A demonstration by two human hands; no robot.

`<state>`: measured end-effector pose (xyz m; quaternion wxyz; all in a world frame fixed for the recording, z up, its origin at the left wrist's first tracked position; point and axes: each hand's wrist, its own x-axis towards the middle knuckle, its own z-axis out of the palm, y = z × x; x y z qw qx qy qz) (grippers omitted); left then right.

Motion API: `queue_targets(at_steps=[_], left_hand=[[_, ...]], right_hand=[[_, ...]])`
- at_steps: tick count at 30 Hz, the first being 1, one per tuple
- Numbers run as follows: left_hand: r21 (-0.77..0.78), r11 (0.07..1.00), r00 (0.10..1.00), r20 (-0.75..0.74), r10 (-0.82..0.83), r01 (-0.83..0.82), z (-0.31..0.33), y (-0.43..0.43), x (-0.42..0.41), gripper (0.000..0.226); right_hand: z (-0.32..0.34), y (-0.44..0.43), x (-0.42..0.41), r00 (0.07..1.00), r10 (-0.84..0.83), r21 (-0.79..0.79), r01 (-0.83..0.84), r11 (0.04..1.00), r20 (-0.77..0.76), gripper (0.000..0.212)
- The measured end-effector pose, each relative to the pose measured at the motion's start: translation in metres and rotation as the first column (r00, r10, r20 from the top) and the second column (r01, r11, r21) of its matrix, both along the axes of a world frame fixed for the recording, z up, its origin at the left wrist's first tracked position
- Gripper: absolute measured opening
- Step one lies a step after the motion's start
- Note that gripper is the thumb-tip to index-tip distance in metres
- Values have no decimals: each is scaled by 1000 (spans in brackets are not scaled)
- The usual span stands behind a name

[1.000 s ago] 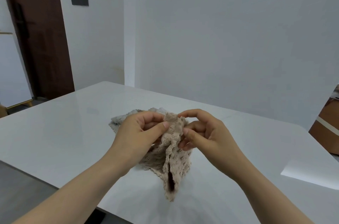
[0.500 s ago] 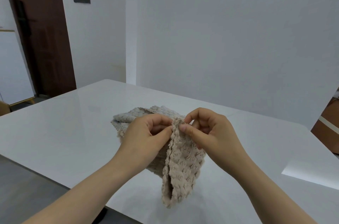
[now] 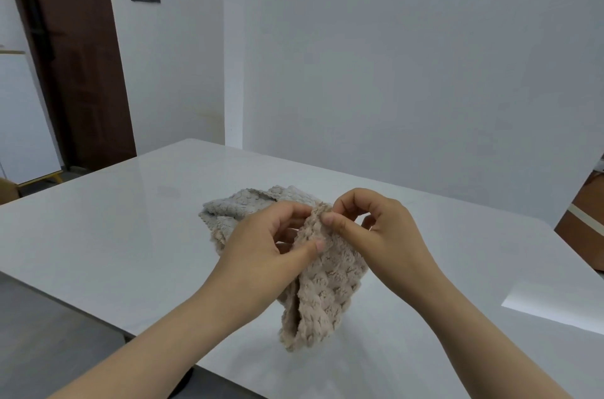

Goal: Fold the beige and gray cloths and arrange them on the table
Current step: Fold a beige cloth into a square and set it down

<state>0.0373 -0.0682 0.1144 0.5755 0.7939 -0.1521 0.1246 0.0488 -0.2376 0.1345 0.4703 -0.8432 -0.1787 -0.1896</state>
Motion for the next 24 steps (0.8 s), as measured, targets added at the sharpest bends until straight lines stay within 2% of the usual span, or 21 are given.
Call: queue_targets(at_steps=[2, 7, 11, 16, 21, 24], left_hand=[[77, 996, 997, 74, 34, -39, 0, -1, 0, 25], [103, 991, 985, 157, 68, -85, 0, 2, 3, 22], [65, 993, 973, 212, 86, -102, 4, 7, 4, 25], [55, 989, 963, 243, 119, -137, 7, 14, 6, 22], [48, 985, 953, 265, 145, -163, 8, 21, 10, 22], [141, 969, 935, 324, 147, -201, 4, 27, 15, 20]], right_hand=[[-1, 1, 0, 1000, -6, -7, 6, 1000, 5, 14], [-5, -3, 3, 1000, -14, -80, 15, 997, 19, 9], [-9, -15, 6, 1000, 6, -183, -10, 983, -22, 21], [-16, -28, 12, 1000, -28, -315, 28, 949, 7, 37], [-15, -32, 8, 998, -67, -396, 63, 916, 4, 36], [-17, -33, 9, 998, -48, -477, 57, 877, 31, 27]])
